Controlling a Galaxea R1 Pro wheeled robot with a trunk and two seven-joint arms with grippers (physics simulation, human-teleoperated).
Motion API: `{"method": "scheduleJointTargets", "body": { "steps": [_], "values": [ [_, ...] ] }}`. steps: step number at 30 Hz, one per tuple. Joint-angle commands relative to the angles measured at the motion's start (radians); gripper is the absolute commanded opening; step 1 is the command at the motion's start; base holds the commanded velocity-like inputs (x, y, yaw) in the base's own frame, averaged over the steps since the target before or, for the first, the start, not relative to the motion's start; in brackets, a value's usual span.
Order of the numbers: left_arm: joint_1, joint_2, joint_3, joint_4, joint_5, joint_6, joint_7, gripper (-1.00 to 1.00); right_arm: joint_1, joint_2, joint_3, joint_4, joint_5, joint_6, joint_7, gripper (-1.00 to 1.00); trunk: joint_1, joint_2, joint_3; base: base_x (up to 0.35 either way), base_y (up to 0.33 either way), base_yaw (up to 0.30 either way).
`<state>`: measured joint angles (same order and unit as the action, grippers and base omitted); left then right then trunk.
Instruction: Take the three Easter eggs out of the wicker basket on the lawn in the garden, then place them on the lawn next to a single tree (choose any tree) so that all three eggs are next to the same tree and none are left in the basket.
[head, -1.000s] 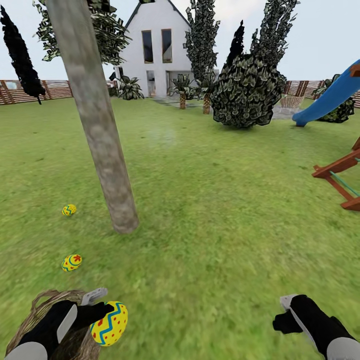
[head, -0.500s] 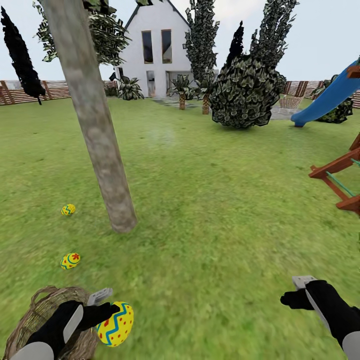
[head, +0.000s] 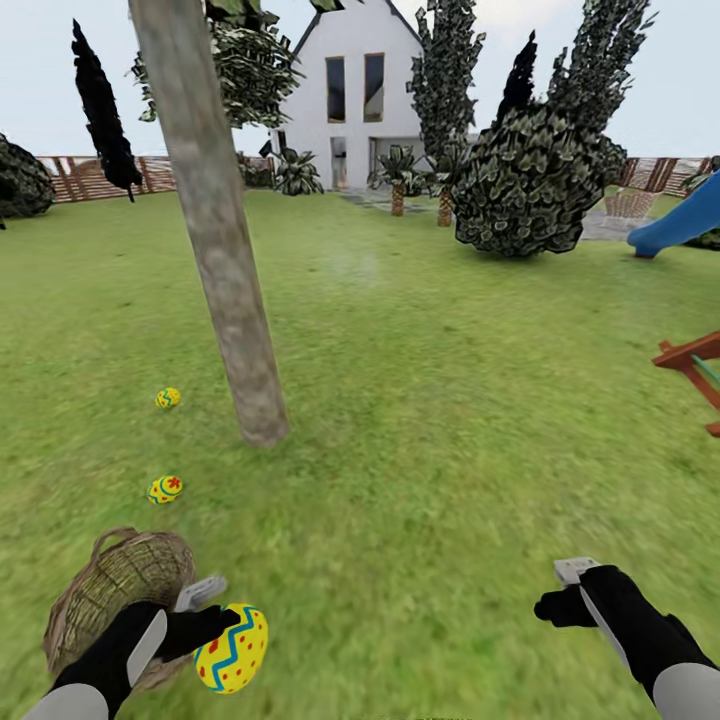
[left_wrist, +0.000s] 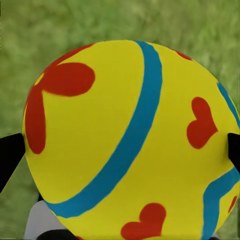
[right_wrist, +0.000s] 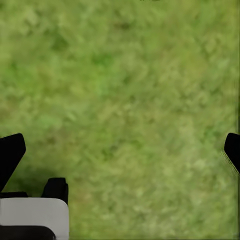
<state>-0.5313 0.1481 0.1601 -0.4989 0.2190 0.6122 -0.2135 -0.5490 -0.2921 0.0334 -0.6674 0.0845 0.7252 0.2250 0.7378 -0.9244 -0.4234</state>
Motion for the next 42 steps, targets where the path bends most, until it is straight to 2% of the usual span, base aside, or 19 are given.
{"method": "scheduleJointTargets", "body": {
  "steps": [1,6,15,18,20,37,39,42],
  "values": [
    [-0.001,0.000,0.006,-0.001,0.000,0.008,-0.003,-1.00,0.000,-0.001,0.003,-0.001,0.009,0.003,0.007,1.00,-0.004,0.006,0.001,-0.135,-0.291,0.268],
    [-0.001,-0.001,0.006,0.000,0.001,0.008,-0.003,-1.00,0.000,-0.001,0.005,0.000,0.009,0.005,0.007,1.00,-0.023,0.041,0.013,-0.093,-0.249,0.268],
    [-0.001,-0.003,0.006,0.011,0.005,-0.014,-0.004,-1.00,0.000,-0.002,0.004,0.000,0.009,0.005,0.008,1.00,-0.058,0.104,0.035,0.002,-0.016,0.244],
    [-0.001,-0.037,0.005,0.038,0.000,-0.014,-0.004,-1.00,0.000,-0.007,0.003,0.001,0.009,0.008,0.010,1.00,-0.058,0.104,0.035,0.257,-0.020,0.025],
    [-0.001,-0.043,0.004,0.045,-0.001,-0.014,-0.004,-1.00,0.000,-0.011,0.002,0.001,0.009,0.009,0.009,1.00,-0.058,0.104,0.035,0.324,-0.003,0.003],
    [-0.001,-0.044,0.004,0.046,-0.001,-0.014,-0.005,-1.00,0.000,-0.003,0.005,0.023,0.009,0.008,0.007,1.00,-0.058,0.104,0.035,0.334,0.000,0.000],
    [-0.001,-0.044,0.004,0.050,-0.001,-0.042,-0.006,-1.00,0.000,-0.003,0.005,0.023,0.009,0.008,0.007,1.00,-0.058,0.104,0.035,0.335,0.000,0.000],
    [-0.001,-0.045,0.003,0.055,-0.002,-0.048,-0.005,-1.00,0.000,-0.001,0.017,0.024,0.010,0.007,0.006,1.00,-0.058,0.104,0.034,0.335,-0.012,0.094]
  ]
}}
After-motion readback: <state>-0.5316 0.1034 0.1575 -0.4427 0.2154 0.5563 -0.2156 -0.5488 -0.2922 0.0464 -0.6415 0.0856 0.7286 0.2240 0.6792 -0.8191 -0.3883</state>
